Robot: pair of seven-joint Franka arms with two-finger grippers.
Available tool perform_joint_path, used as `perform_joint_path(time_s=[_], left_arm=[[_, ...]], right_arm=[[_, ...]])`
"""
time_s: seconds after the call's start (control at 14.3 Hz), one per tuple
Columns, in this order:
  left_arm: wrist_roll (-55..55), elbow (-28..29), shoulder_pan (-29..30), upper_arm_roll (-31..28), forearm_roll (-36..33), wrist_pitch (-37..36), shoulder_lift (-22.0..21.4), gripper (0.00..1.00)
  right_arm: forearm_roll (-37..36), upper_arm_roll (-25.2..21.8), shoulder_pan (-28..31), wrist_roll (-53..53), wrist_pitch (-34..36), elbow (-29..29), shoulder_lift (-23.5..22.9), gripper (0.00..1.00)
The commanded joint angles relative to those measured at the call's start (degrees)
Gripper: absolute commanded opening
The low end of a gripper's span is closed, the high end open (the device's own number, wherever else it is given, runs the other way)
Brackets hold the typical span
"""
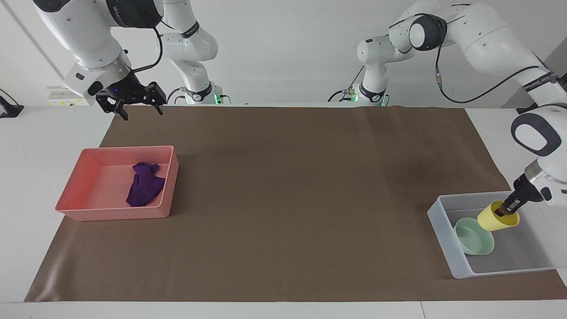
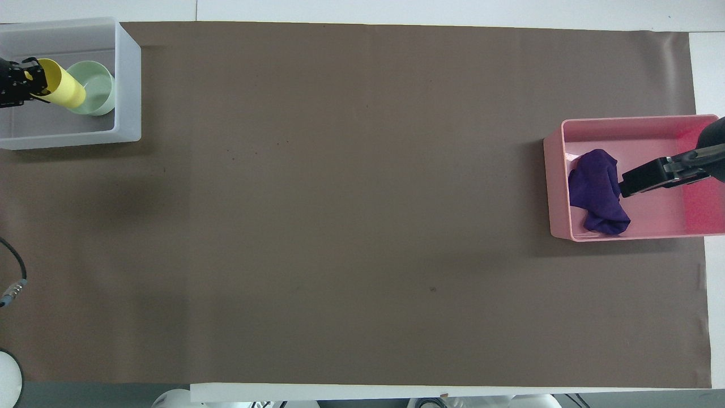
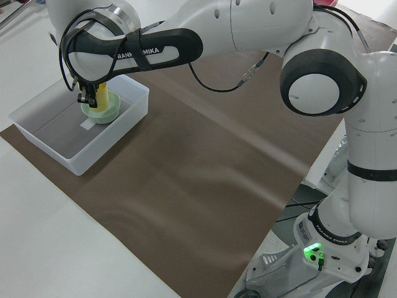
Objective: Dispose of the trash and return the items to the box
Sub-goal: 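Carry the yellow cup with the left gripper into the white bin, then release the yellow cup into the bowl and withdraw the left gripper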
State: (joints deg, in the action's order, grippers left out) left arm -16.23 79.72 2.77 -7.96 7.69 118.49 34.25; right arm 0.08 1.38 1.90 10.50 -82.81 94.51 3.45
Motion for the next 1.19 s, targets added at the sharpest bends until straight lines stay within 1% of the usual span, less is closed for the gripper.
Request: perform_joint_path(time_s=[0.0, 0.07, 0.14, 0.21, 0.35, 0.42, 0.49, 0.56, 0.7, 0.77, 0.84, 0.98, 1.05, 1.12], left_arm=[[1.0, 6.0, -1.5, -0.2, 2.1, 6.7, -1.7, 0.05], [1.4, 6.0, -1.4, -0.2, 2.2, 7.1, -1.7, 0.66], [1.3, 5.5, -1.4, -0.3, 2.2, 7.1, -1.7, 0.97], [0.9, 4.8, -1.5, -0.3, 1.8, 7.2, -1.9, 1.00], [0.7, 4.6, -4.4, -0.7, 1.7, 8.3, -3.0, 1.00], [0.6, 5.0, -5.4, -0.9, 1.5, 7.6, -5.4, 1.00], [0.7, 5.6, -5.7, -0.7, 1.5, 5.9, -8.6, 1.00], [0.9, 5.7, -6.4, -0.7, 1.5, 1.8, -11.5, 1.00], [2.0, 6.1, -8.4, -0.7, 0.9, -10.8, -18.1, 1.00], [3.6, 7.6, -10.2, -0.8, -1.3, -16.1, -21.9, 1.00], [5.0, 11.0, -11.5, -0.7, -3.9, -18.4, -26.7, 1.00], [6.6, 19.2, -13.3, -0.5, -5.9, -19.5, -36.4, 1.00], [6.8, 22.6, -14.1, -0.3, -5.9, -20.3, -40.7, 1.00], [6.8, 24.8, -14.7, -0.1, -5.9, -20.7, -43.5, 1.00]], right_arm=[[-0.7, 0.6, 0.6, -0.7, -0.7, 1.1, 0.9, 1.00], [-0.7, 0.6, 0.7, -0.7, -0.7, 1.3, 1.2, 1.00], [-0.7, 0.6, 0.7, -0.7, -0.7, 1.6, 1.3, 1.00], [-0.6, 0.6, 0.7, -0.7, -0.7, 1.6, 1.3, 1.00], [-0.6, 0.6, 0.7, -0.7, -0.6, 1.6, 1.3, 1.00], [-0.6, 0.6, 0.7, -0.6, -0.6, 1.6, 1.3, 1.00], [-0.6, 0.6, 0.7, -0.6, -0.6, 1.6, 1.3, 1.00], [-0.6, 0.6, 0.7, -0.6, -0.6, 1.6, 1.3, 1.00], [-0.6, 0.6, 0.8, -0.6, -0.6, 1.6, 1.3, 1.00], [-0.6, 0.6, 0.7, -0.6, -0.6, 1.6, 1.4, 1.00], [-0.6, 0.6, 0.7, -0.6, -0.7, 1.6, 1.4, 1.00], [-0.6, 0.6, 0.8, -0.6, -0.9, 1.6, 1.3, 1.00], [-0.6, 0.6, 0.9, -0.5, -0.9, 1.7, 1.4, 1.00], [-0.6, 0.6, 1.1, -0.4, -1.0, 1.8, 1.4, 1.00]])
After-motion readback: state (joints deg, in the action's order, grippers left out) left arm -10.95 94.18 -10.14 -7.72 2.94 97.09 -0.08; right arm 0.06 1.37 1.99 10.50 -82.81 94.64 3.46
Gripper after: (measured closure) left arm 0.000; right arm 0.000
